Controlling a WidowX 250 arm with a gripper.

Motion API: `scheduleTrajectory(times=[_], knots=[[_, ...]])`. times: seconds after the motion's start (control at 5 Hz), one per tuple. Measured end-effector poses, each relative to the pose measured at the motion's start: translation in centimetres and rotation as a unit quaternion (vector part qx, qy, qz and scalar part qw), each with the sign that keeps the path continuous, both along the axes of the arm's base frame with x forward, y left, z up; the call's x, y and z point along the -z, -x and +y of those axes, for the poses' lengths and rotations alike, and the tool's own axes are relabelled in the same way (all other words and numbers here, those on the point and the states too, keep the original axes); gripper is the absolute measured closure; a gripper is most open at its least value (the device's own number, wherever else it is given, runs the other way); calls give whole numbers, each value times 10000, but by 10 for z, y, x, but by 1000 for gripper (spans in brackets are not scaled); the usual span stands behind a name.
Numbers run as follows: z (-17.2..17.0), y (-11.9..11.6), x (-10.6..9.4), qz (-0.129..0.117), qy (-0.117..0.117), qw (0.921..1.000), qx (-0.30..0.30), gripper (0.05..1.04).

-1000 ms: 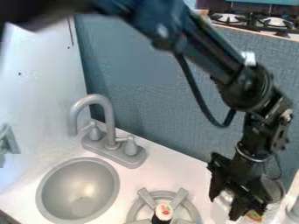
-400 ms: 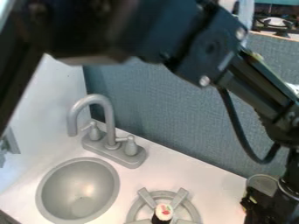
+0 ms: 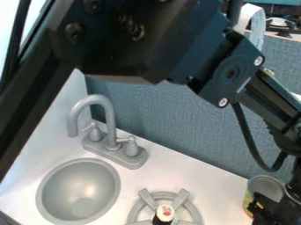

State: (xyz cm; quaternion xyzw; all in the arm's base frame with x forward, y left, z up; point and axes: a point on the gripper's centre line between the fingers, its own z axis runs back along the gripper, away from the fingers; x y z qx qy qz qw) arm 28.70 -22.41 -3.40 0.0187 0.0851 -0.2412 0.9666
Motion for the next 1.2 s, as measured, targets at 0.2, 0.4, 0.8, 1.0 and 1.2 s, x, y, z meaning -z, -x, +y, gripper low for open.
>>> scheduleTrajectory(times=[0.2, 0.4, 0.8, 1.0, 1.2], knots=[[-2, -3, 0, -62, 74, 9999, 49, 450], [-2, 2, 9, 90, 80, 9999, 91, 450], [-8, -2, 19, 71, 215, 9997, 66, 450], [-12, -6, 21, 39, 233, 9997, 30, 450], [-14, -9, 22, 95, 189, 9998, -15, 373]])
